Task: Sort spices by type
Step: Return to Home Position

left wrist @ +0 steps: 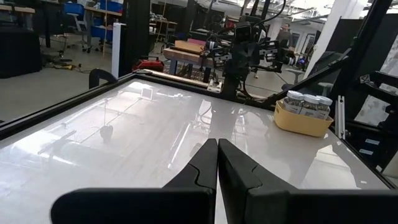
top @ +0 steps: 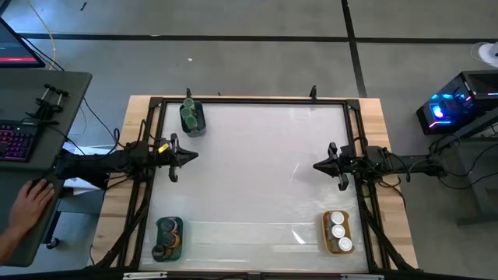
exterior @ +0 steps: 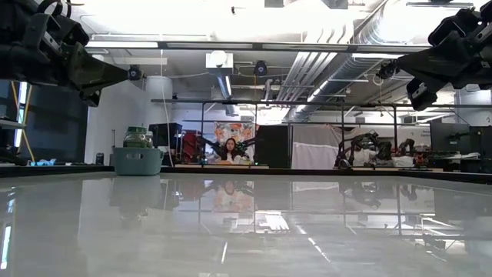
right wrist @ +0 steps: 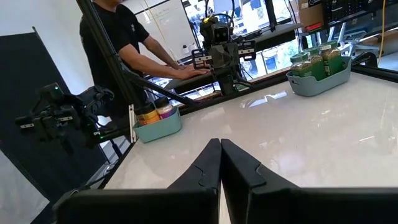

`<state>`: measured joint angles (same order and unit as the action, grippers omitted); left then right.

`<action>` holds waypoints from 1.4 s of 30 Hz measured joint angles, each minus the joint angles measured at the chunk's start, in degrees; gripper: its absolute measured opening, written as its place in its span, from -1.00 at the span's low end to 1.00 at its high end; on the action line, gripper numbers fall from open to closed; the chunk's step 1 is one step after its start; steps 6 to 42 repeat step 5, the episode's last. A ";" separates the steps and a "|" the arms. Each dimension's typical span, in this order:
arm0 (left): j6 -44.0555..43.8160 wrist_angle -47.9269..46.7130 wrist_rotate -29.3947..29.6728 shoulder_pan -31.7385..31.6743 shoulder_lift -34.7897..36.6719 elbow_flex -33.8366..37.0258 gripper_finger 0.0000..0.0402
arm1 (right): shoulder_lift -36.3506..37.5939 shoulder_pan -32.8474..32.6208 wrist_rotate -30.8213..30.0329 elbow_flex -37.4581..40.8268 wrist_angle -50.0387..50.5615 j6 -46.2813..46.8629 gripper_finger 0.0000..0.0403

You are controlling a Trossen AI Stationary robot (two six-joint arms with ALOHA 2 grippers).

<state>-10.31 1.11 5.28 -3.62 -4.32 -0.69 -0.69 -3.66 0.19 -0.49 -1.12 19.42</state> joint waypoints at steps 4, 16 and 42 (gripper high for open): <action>0.00 -0.01 0.00 0.00 0.00 0.00 -1.00 | 0.00 0.00 -0.01 0.00 0.02 0.01 -1.00; 0.00 -0.01 0.00 0.00 0.00 0.00 -1.00 | 0.00 0.00 -0.02 0.00 0.02 0.02 -1.00; 0.00 -0.01 0.00 0.00 0.00 0.00 -1.00 | 0.00 0.00 -0.02 0.00 0.02 0.02 -1.00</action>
